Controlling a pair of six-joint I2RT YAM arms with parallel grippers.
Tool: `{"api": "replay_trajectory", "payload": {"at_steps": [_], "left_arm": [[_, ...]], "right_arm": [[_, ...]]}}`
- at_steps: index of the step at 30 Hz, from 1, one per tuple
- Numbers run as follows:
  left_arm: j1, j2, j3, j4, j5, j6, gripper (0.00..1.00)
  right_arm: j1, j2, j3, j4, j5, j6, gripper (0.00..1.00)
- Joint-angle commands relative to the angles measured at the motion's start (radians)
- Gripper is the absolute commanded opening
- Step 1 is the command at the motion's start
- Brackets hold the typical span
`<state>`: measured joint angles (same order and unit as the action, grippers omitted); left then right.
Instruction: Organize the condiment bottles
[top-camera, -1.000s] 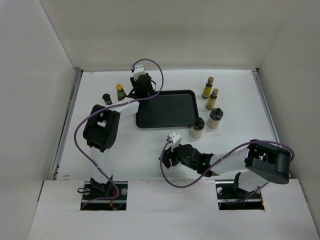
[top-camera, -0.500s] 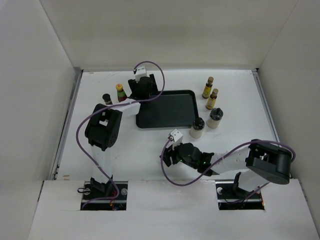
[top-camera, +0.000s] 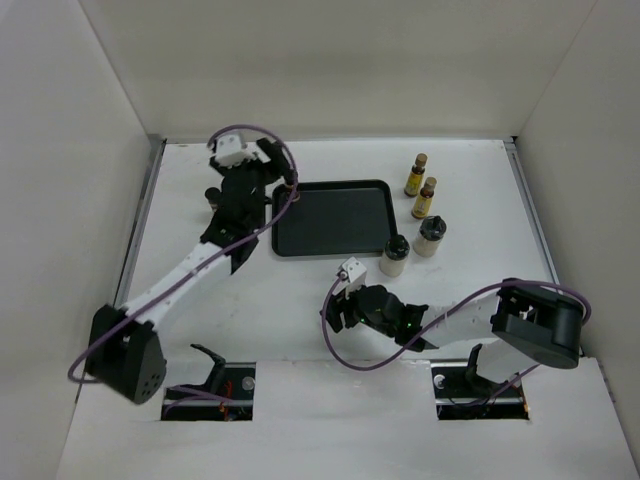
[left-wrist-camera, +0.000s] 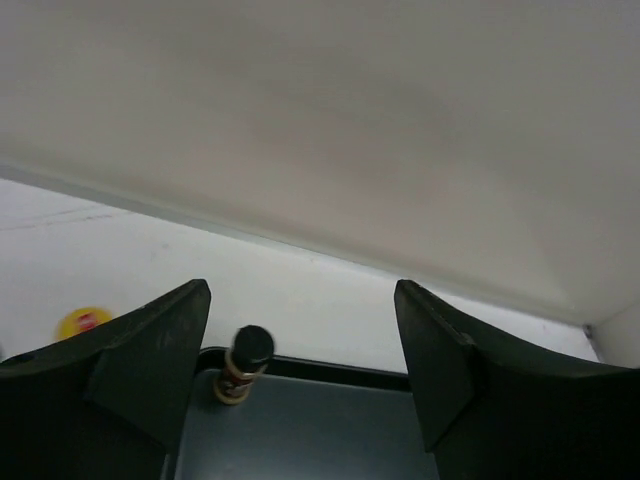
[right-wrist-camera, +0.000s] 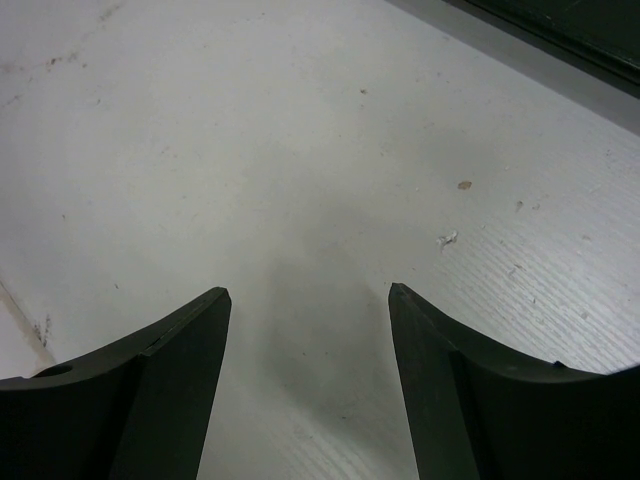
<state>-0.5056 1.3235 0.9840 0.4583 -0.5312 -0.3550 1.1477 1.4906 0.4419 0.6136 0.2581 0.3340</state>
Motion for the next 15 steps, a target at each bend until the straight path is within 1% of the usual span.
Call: {"api": "replay_trajectory", "payload": {"at_steps": [1,3,6,8,10,15], "left_arm": [[0.067,-0.142,-0.181,0.031,-0.157,-0.048,0.72],[0.138,-0.193,-0.243,0.002,-0.170,-0.100,0.73],[0.233,-0.192,-0.254,-0.116,-0.161,-0.191,0.74],[0.294,-0.159,-0.258,-0.138,-0.136,-0.251,0.73],[0.353,-0.113,-0.242,-0.148,-0.078,-0.300,0.70],[0.436,0.021,-0.125,-0.233,0.051,-0.340,0.67]], "right_arm": [[-0.010,-0.027,0.000,0.025,0.004,0.014,0.72],[-0.010,-0.021,-0.002,0.029,0.000,0.019,0.72],[-0.015,-0.007,0.009,0.017,-0.006,0.023,0.72],[-0.015,-0.007,0.009,0.009,0.003,0.020,0.72],[-0.019,-0.003,0.011,0.011,0.000,0.023,0.73],[-0.033,-0.010,0.006,0.008,0.007,0.027,0.74]]}}
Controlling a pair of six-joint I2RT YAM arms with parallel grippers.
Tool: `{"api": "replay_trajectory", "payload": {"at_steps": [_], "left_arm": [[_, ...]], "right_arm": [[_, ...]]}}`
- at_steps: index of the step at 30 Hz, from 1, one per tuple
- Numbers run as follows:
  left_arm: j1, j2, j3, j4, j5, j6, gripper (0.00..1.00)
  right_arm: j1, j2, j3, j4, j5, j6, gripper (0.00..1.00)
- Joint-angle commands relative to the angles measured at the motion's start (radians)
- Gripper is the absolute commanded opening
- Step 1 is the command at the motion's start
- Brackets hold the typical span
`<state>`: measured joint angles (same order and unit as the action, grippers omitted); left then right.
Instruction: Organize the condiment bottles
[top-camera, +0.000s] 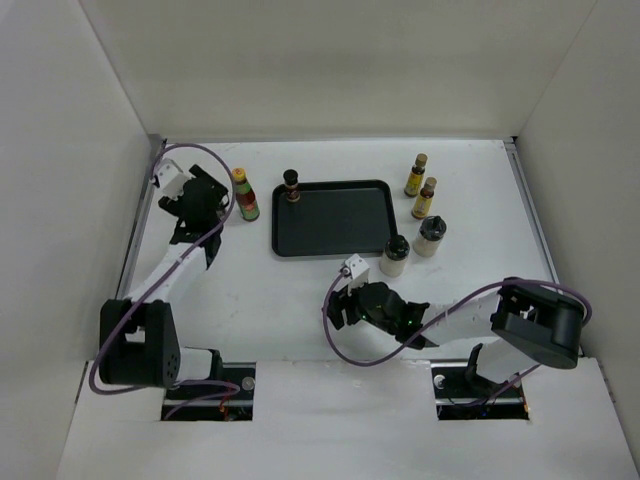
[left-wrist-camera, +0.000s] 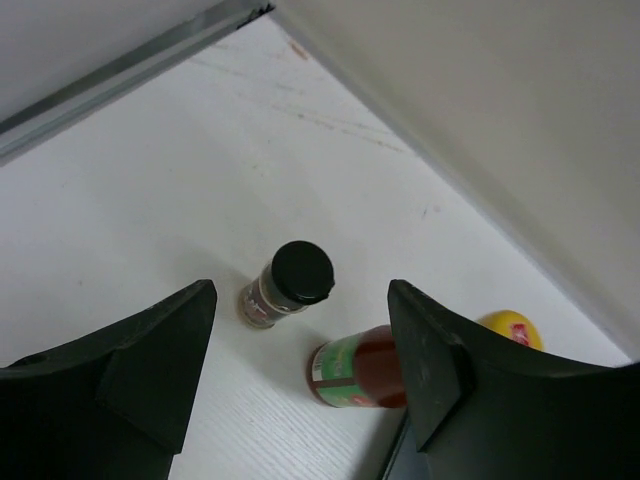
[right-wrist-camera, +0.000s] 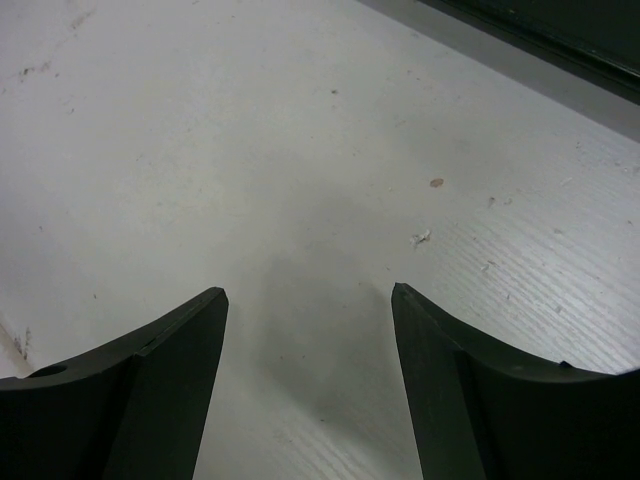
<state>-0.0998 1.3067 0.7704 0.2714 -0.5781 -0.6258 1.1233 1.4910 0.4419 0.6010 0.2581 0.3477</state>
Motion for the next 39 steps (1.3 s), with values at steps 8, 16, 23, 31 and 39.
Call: {"api": "replay_trajectory", "payload": {"at_steps": [8,16,23,31,39], "left_arm": [[0.137,0.229,0.256,-0.170,0.299,-0.138,0.72],[0.168,0.330,0.382,-0.323,0.371,-0.192,0.70],[0.165,0.381,0.402,-0.389,0.354,-0.193,0.66],[0.157,0.433,0.435,-0.388,0.320,-0.193,0.62],[0.156,0.450,0.445,-0.382,0.304,-0.187,0.41]], "right_arm": [[-0.013,0.006,0.018,0.008,0.001,0.016,0.74],[-0.020,0.009,0.018,0.003,-0.013,0.028,0.74],[-0.027,0.006,0.018,0.000,-0.016,0.034,0.74],[-0.029,0.017,0.024,-0.009,-0.022,0.040,0.74],[-0.027,0.009,0.023,-0.010,-0.019,0.036,0.74]]}}
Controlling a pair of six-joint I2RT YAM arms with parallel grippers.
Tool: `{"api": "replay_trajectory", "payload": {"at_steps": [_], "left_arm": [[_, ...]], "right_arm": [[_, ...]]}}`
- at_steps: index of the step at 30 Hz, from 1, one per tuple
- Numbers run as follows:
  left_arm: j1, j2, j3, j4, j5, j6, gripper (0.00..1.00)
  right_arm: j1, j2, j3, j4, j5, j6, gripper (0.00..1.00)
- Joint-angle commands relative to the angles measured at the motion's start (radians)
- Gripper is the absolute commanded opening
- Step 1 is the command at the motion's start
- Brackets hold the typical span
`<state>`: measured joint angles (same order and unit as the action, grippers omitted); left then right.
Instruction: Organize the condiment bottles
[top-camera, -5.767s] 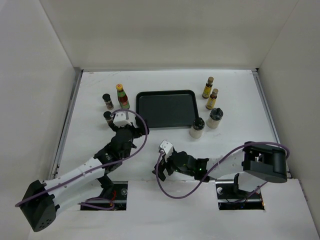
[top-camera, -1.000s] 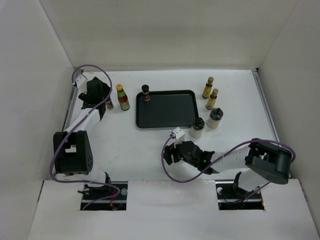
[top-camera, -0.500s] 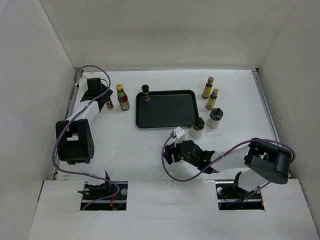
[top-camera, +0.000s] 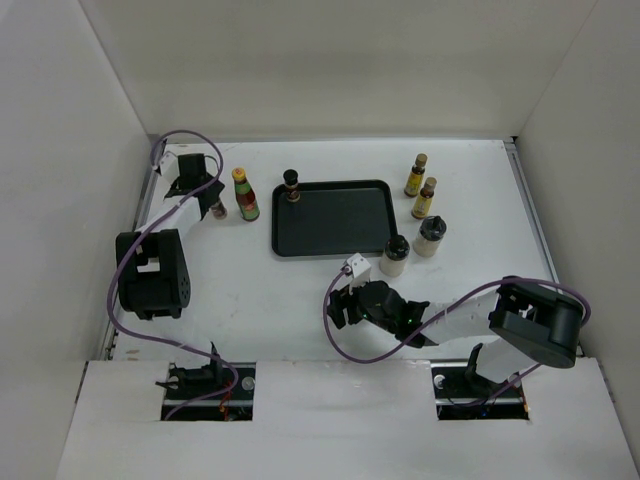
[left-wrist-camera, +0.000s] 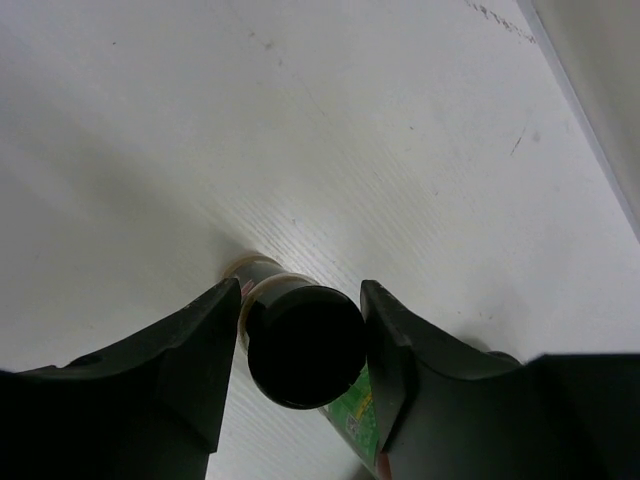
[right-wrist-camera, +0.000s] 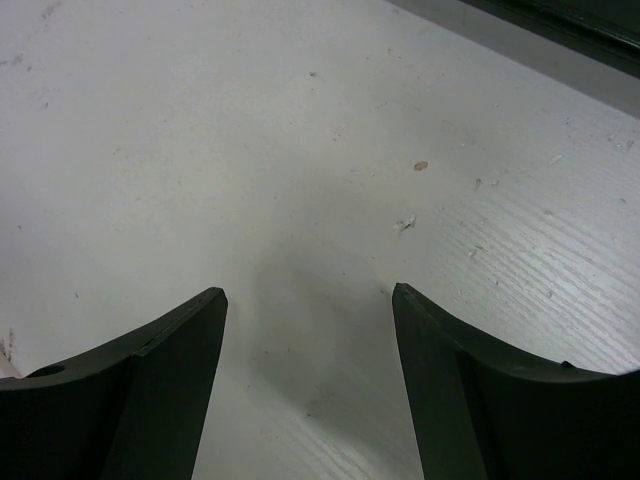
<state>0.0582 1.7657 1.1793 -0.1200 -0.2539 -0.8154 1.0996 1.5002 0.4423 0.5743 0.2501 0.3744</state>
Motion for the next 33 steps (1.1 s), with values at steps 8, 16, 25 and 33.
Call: {"api": "replay_trajectory", "payload": {"at_steps": [8,16,25,33], "left_arm": [[0.012,-0.211,-0.166,0.091,-0.088,0.005,0.25],[-0.034,-0.725,-0.464,0.028,-0.142,0.062,0.25],[-0.519,-0.715,-0.318,0.057,-0.217,0.082,0.26],[-0.604,-0.206,0.008,0.279,-0.137,0.162,0.26]], "right_arm": [[-0.004,0.000,0.021,0.024,-0.008,0.004,0.74],[-0.004,-0.009,0.015,0.030,-0.011,0.012,0.75],[0.021,-0.032,0.006,0.071,-0.011,-0.018,0.69],[0.128,-0.109,-0.045,0.154,0.011,-0.075,0.35]]}}
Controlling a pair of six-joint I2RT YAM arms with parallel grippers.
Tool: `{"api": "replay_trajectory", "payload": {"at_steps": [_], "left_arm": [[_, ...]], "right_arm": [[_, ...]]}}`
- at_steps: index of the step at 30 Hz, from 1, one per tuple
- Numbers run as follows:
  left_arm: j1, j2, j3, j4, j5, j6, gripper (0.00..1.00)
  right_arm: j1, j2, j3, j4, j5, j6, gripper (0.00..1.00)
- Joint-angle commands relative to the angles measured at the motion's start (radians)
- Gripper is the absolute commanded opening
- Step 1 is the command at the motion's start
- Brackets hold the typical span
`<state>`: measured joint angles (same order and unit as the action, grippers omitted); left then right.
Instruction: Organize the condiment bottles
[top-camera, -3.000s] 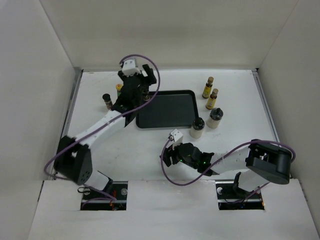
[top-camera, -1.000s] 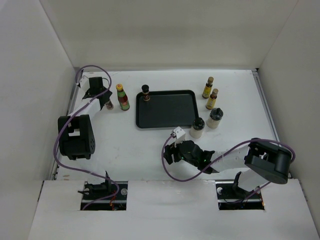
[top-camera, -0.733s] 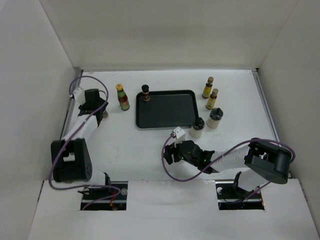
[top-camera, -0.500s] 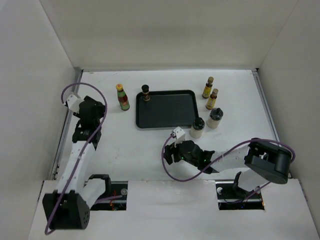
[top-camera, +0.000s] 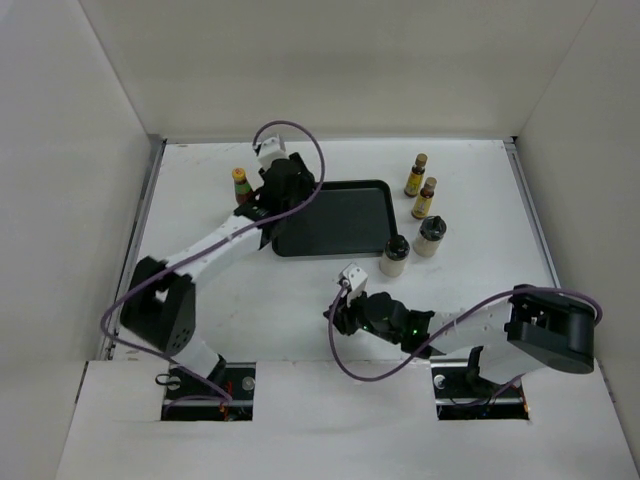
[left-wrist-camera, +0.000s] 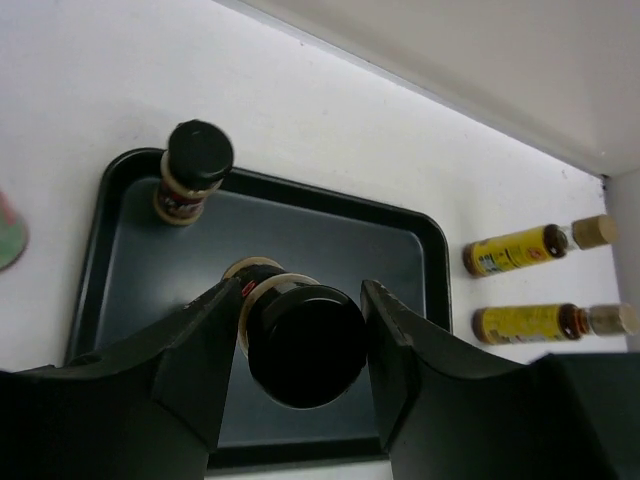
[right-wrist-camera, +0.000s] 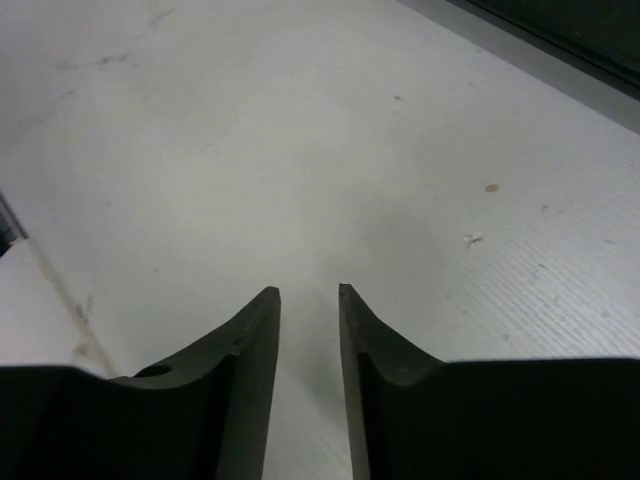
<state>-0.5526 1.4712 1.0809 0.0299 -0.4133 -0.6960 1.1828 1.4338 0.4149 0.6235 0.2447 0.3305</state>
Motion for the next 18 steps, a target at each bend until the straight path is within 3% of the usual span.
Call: {"api": "replay_trajectory", "payload": {"at_steps": [1,4,8,18], "left_arm": [[0.010,0.142,0.149,0.133,0.031,0.049,0.26],[0.015,0.289,0.262,0.140,0.048,0.076,0.26],[0.027,0.431,0.384,0.125,0.038,0.121,0.27],[0.062,0.595,0.514,0.073,0.044,0.148,0.27]], "right_arm": [[0.057,-0.041,-0.022,0.120,0.025,-0.041,0.32],[0.065,-0.027,-0.013,0.114,0.042,-0.054,0.32],[0.074,-0.023,-0.013,0.120,0.062,-0.064,0.40],[0.071,-0.012,-0.010,0.120,0.067,-0.065,0.53]]}}
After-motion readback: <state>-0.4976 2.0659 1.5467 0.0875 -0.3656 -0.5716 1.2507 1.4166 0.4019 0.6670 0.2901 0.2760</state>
